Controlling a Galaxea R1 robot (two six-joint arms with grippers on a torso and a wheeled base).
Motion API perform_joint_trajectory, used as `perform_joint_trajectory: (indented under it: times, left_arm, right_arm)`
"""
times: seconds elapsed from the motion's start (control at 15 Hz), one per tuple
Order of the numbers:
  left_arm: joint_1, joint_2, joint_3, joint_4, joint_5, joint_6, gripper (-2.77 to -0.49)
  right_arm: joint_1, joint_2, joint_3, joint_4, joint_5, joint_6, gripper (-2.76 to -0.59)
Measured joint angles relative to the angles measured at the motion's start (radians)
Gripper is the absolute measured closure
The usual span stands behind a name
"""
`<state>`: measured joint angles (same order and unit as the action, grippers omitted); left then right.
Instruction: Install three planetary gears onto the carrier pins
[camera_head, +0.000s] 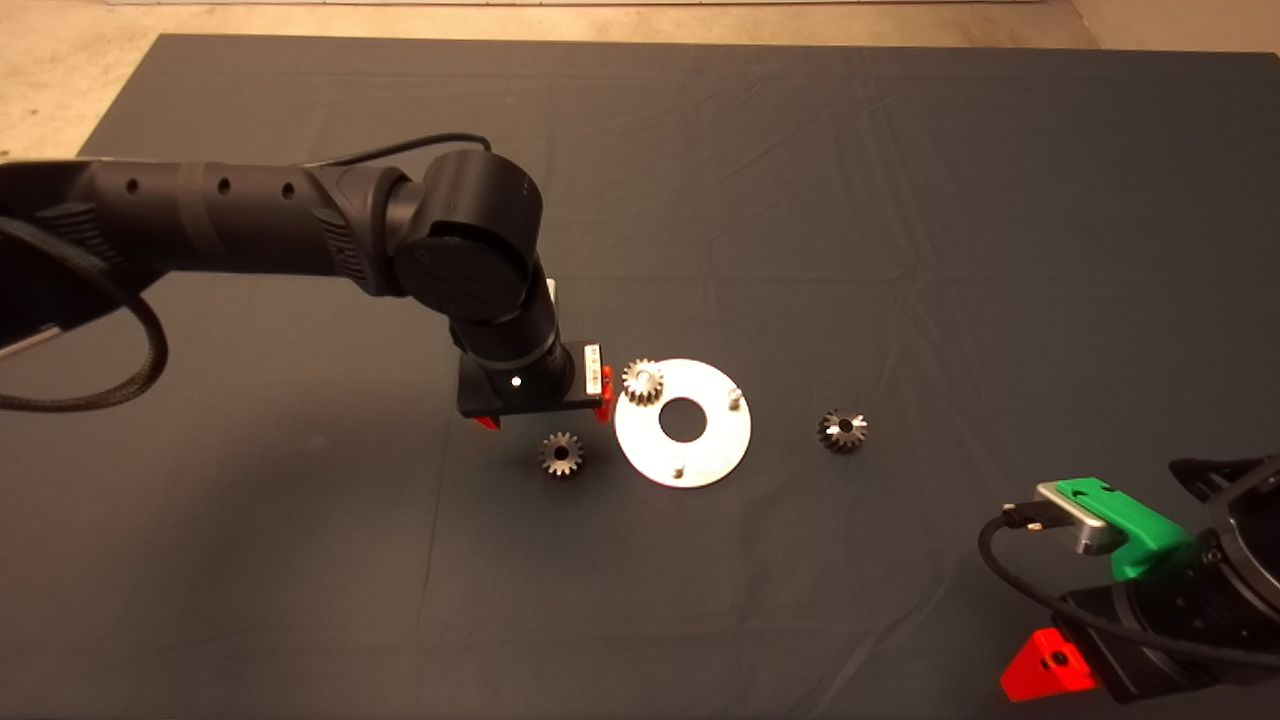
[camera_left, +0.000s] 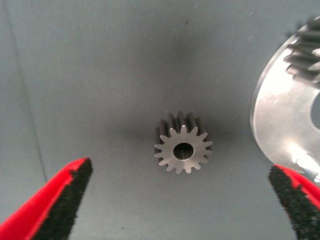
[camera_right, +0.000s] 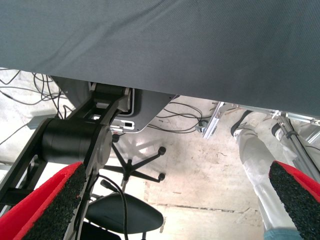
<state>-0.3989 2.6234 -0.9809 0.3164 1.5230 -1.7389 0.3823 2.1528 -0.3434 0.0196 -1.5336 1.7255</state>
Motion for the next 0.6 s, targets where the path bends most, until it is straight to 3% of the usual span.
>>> perform_joint_trajectory:
  times: [0.27,0.6]
  left_arm:
    - [0.040,0.001,0.000,0.003,0.000,0.000,-2.74]
    - [0.063,0.020,-0.014,0.003,0.000,0.046,-2.77]
  right_arm:
    - [0.000,0.000,0.000,0.000,0.000,0.000,-2.73]
    - [0.000,0.000,0.000,0.000,0.000,0.000,-2.73]
